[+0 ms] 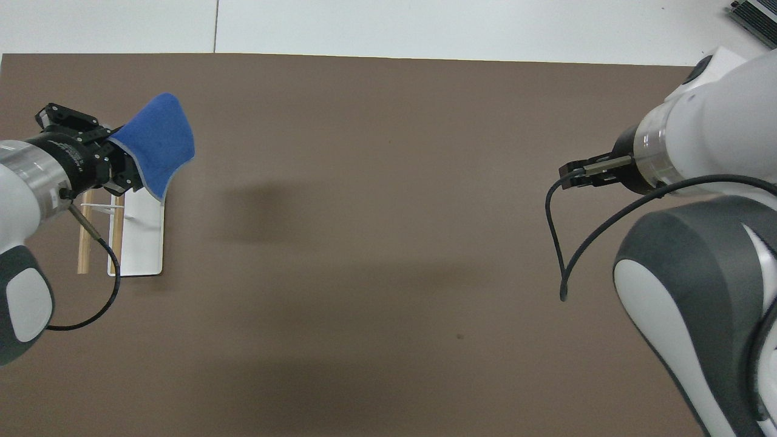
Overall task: Right arm passes towel to left arm to hang
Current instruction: 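Lower the towel over the wooden sticks with the left gripper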
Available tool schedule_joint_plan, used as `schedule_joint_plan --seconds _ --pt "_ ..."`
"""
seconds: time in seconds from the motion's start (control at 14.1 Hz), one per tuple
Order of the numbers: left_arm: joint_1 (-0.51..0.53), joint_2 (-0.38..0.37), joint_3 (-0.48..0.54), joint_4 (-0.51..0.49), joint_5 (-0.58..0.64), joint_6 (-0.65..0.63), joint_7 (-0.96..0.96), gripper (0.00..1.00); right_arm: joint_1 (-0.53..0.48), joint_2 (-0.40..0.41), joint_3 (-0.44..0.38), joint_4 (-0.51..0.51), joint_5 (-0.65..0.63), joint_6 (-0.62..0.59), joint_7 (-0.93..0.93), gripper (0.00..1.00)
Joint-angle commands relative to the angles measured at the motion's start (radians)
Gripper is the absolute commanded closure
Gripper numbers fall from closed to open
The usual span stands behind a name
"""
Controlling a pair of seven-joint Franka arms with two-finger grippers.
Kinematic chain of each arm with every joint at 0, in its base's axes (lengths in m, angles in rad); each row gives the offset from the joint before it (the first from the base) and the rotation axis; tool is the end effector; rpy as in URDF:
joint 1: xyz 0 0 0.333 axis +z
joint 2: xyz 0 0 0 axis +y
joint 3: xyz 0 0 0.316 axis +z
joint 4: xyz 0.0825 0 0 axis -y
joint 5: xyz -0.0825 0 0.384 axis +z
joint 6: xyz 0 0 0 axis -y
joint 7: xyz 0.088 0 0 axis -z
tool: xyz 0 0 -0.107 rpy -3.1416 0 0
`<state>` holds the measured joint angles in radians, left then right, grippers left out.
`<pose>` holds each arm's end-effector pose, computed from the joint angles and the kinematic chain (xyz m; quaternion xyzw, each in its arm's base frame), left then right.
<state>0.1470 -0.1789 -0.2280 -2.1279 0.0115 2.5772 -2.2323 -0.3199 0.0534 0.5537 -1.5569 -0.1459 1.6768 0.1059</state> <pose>0.5450 -0.0515 0.5560 0.4593 0.8333 0.1455 0.2710 0.5684 0.1123 0.6156 0.9953 0.0679 0.0466 0.0516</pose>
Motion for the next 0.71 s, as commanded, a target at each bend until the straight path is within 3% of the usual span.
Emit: schedule_joint_plan --seconds 0.0,0.43,0.64 --pt "0.063 -0.056 -0.010 -0.079 0.015 0.027 0.010 1.00 -0.036 -0.007 0.005 0.008 -0.015 -0.047 -0.032 0.32" --pt "0.134 -0.083 -0.008 -0.211 0.015 0.096 0.000 1.00 -0.042 -0.020 -0.017 0.028 -0.014 -0.149 -0.121 0.15" --pt "0.158 -0.083 -0.008 -0.256 0.013 0.152 -0.001 1.00 -0.065 -0.038 -0.063 0.028 0.021 -0.170 -0.195 0.00"
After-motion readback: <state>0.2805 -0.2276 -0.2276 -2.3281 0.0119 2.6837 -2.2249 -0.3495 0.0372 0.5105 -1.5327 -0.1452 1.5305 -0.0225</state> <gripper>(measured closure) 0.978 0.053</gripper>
